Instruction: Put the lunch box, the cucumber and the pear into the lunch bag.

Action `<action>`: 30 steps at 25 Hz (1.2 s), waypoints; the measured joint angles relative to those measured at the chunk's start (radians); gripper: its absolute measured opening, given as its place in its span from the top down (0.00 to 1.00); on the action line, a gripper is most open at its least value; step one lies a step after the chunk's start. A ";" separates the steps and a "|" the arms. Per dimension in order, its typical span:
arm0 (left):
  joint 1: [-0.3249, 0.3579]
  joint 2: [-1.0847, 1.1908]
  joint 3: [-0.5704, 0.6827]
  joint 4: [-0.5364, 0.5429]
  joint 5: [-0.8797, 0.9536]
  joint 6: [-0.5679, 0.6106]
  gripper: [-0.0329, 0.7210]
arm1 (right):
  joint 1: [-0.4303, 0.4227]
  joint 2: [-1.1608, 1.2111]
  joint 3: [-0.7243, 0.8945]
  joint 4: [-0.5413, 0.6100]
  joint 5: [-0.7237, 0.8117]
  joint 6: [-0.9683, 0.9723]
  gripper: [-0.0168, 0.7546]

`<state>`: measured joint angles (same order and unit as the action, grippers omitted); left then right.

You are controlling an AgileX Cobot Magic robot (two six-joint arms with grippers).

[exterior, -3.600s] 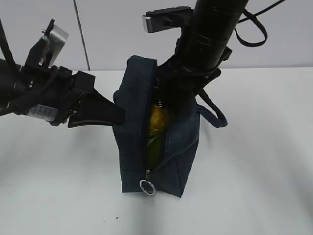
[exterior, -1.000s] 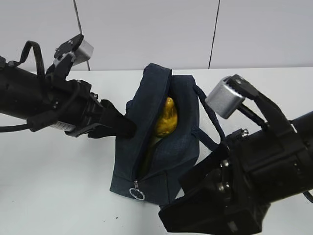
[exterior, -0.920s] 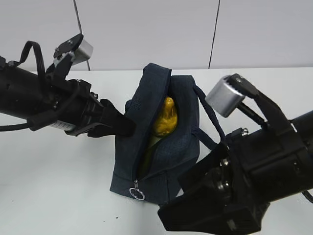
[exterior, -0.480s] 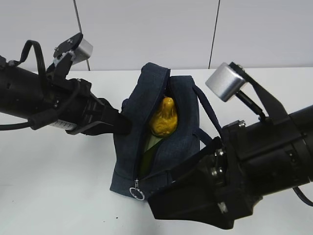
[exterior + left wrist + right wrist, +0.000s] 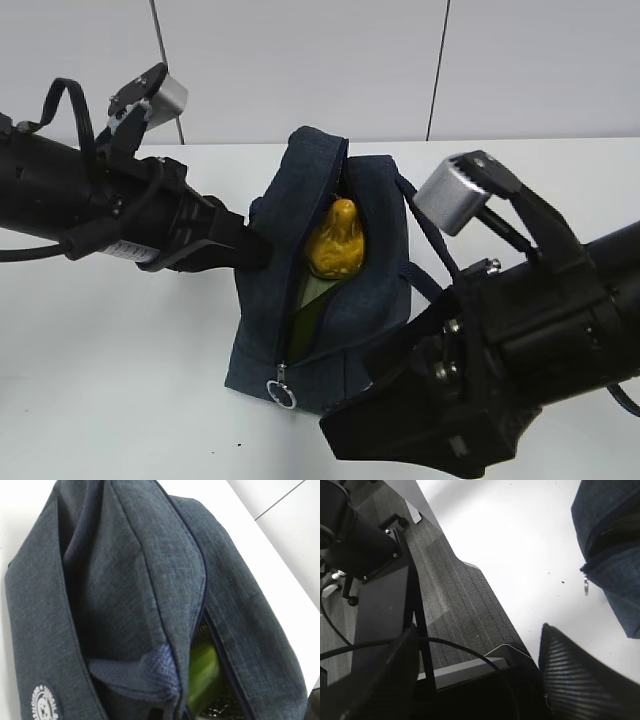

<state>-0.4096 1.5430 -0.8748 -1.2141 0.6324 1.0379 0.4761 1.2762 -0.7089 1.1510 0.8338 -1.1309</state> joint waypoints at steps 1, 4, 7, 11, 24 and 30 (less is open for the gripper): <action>0.000 0.000 0.000 -0.006 0.000 0.000 0.98 | 0.000 0.007 0.000 -0.007 -0.006 0.000 0.23; 0.000 0.000 0.000 -0.036 -0.005 0.000 0.98 | 0.000 0.032 0.000 -0.014 -0.017 -0.006 0.25; 0.000 0.000 0.000 -0.067 -0.011 0.000 0.98 | 0.000 0.059 0.000 -0.016 -0.035 -0.047 0.36; 0.000 0.001 0.000 -0.081 -0.016 0.000 0.98 | 0.000 0.107 0.000 0.000 -0.046 -0.119 0.48; 0.000 0.001 0.000 -0.132 -0.017 0.000 0.98 | 0.000 0.217 0.079 0.417 -0.068 -0.668 0.51; 0.000 0.001 0.000 -0.145 -0.017 0.000 0.98 | 0.000 0.217 0.173 0.614 -0.080 -0.961 0.52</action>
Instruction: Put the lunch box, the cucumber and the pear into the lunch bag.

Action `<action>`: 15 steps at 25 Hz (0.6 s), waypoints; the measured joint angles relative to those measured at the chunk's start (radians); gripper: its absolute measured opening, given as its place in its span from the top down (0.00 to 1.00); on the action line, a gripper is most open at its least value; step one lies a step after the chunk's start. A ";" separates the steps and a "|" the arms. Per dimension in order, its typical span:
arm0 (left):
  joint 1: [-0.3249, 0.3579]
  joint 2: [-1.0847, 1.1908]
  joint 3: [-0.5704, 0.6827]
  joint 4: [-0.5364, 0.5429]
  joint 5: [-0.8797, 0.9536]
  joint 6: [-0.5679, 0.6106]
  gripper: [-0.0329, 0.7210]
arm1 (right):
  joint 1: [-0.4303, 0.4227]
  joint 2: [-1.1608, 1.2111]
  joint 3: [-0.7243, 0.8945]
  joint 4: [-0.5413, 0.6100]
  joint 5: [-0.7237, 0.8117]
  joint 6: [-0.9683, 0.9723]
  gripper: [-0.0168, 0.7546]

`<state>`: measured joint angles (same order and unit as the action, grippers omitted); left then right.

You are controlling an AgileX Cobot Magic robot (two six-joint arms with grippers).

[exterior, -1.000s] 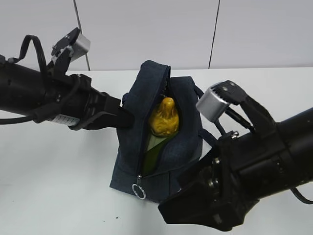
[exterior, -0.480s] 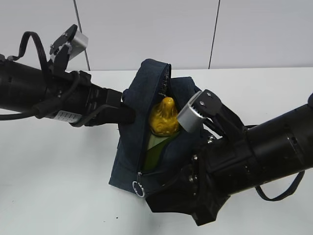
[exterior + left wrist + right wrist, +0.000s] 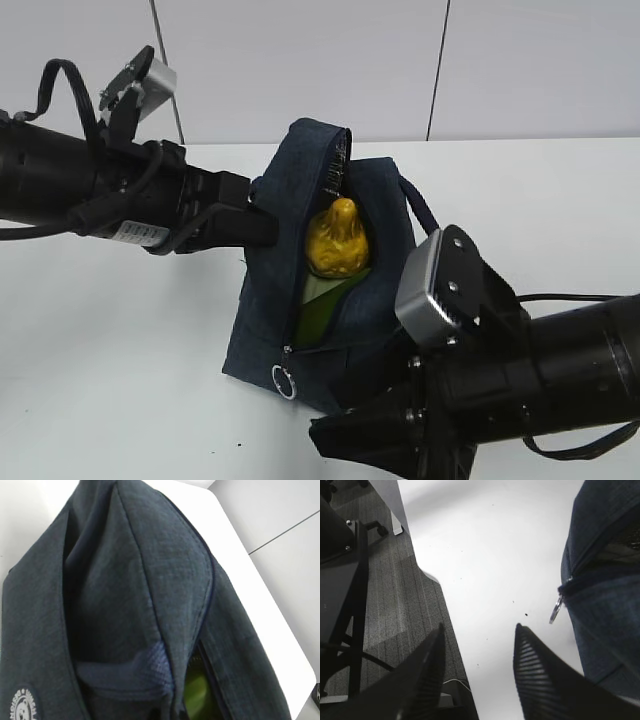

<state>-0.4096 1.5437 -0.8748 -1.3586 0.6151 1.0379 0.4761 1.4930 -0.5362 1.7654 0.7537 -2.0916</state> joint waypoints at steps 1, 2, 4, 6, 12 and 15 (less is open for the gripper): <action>0.000 0.000 0.000 -0.004 0.000 0.000 0.98 | 0.000 0.000 0.012 0.007 -0.001 -0.025 0.52; 0.000 0.000 0.000 -0.009 0.000 0.000 0.98 | 0.000 0.000 0.019 0.010 -0.004 -0.049 0.52; 0.000 0.000 0.000 -0.019 0.000 0.000 0.98 | 0.000 0.002 0.032 0.014 -0.007 -0.080 0.52; 0.000 0.000 0.000 -0.031 0.000 0.000 0.98 | 0.000 0.007 0.036 0.017 -0.007 -0.104 0.52; 0.000 0.003 0.000 -0.070 0.018 0.000 0.98 | 0.000 0.068 0.036 0.021 -0.011 -0.201 0.52; 0.000 0.008 0.000 -0.084 0.029 0.000 0.98 | 0.000 0.099 0.022 0.021 -0.016 -0.220 0.52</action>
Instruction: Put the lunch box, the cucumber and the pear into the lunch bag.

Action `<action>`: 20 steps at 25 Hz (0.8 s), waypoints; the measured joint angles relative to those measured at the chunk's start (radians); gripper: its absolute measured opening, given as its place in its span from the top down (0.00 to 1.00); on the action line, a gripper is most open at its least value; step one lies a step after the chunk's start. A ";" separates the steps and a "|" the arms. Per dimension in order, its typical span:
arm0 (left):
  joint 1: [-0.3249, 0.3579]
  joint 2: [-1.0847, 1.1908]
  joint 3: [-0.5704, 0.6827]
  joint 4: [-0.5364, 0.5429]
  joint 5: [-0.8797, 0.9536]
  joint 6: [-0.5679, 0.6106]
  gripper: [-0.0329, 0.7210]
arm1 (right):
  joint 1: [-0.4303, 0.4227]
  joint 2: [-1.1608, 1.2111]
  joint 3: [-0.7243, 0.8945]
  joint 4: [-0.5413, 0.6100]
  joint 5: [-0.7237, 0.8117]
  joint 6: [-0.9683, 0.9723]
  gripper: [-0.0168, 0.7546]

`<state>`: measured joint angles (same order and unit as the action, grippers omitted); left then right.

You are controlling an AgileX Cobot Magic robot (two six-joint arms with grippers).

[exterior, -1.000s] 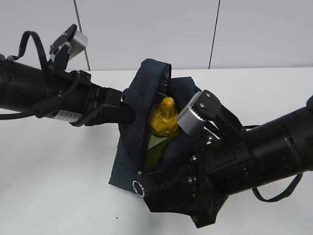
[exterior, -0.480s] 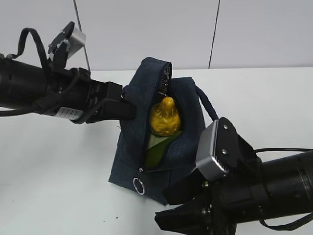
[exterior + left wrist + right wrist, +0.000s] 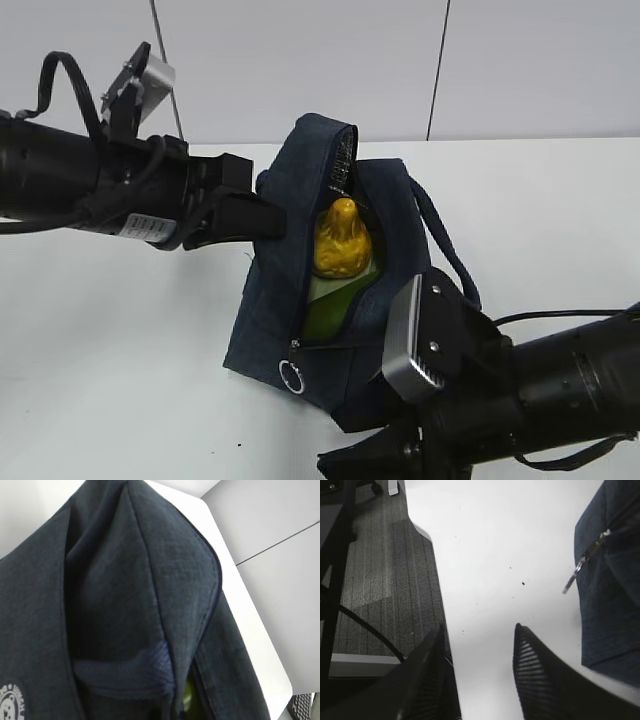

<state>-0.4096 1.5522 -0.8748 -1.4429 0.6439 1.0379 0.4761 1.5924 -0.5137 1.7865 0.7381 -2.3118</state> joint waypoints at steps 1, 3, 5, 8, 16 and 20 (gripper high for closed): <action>0.000 0.001 0.000 -0.003 0.002 0.000 0.98 | 0.000 0.012 -0.011 0.000 -0.002 -0.002 0.52; 0.000 0.001 0.000 -0.013 0.012 0.000 0.98 | 0.000 0.032 -0.033 0.002 -0.013 0.000 0.52; 0.000 0.001 0.000 -0.022 0.020 0.000 0.98 | 0.000 0.053 -0.049 0.005 -0.027 0.003 0.52; 0.000 0.001 0.000 -0.028 0.024 0.000 0.98 | 0.000 0.077 -0.074 0.005 -0.043 0.007 0.52; 0.000 0.001 0.000 -0.043 0.046 0.000 0.98 | 0.000 0.090 -0.104 0.005 -0.037 0.016 0.57; 0.000 0.001 0.000 -0.045 0.046 0.000 0.98 | 0.000 0.098 -0.104 0.005 0.017 0.033 0.57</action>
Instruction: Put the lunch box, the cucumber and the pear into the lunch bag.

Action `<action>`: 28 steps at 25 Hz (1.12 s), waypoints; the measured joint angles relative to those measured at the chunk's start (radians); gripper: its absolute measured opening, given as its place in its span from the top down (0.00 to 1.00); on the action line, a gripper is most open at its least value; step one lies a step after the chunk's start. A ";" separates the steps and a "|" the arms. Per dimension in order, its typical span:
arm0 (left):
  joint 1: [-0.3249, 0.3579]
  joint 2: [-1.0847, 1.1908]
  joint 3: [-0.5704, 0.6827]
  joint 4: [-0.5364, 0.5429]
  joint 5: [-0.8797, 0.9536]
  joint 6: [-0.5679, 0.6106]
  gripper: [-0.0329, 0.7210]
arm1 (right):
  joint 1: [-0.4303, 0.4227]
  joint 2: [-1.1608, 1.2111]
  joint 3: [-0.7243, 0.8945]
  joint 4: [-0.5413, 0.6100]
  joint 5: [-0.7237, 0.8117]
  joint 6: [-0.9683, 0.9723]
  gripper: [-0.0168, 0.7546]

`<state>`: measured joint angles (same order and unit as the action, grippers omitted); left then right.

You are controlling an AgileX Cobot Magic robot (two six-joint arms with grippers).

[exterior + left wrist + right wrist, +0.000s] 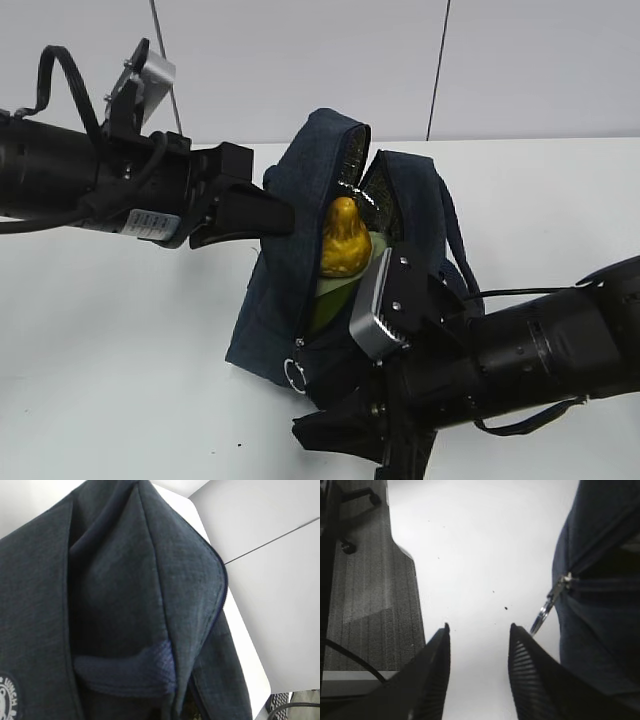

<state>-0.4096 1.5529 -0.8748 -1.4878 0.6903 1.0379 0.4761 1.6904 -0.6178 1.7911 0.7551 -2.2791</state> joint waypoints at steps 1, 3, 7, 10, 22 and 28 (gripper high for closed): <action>0.000 0.000 0.000 0.000 0.000 0.000 0.98 | 0.000 0.007 -0.001 0.002 0.006 0.002 0.57; 0.000 0.000 0.000 -0.001 0.001 0.000 0.98 | 0.000 0.026 -0.001 0.002 0.008 0.002 0.57; 0.000 0.000 0.000 -0.004 0.001 0.000 0.98 | 0.000 0.074 -0.001 0.002 0.006 0.004 0.57; 0.000 0.000 0.000 -0.005 0.002 0.000 0.98 | 0.000 0.085 -0.001 0.002 -0.006 0.004 0.57; 0.000 0.000 0.000 -0.005 0.015 0.000 0.98 | 0.000 0.085 -0.071 0.002 -0.093 0.010 0.57; 0.000 0.000 0.000 -0.005 0.017 0.000 0.98 | 0.000 0.087 -0.085 0.002 -0.103 0.011 0.59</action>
<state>-0.4096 1.5529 -0.8748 -1.4928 0.7075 1.0379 0.4761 1.7775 -0.7029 1.7926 0.6520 -2.2680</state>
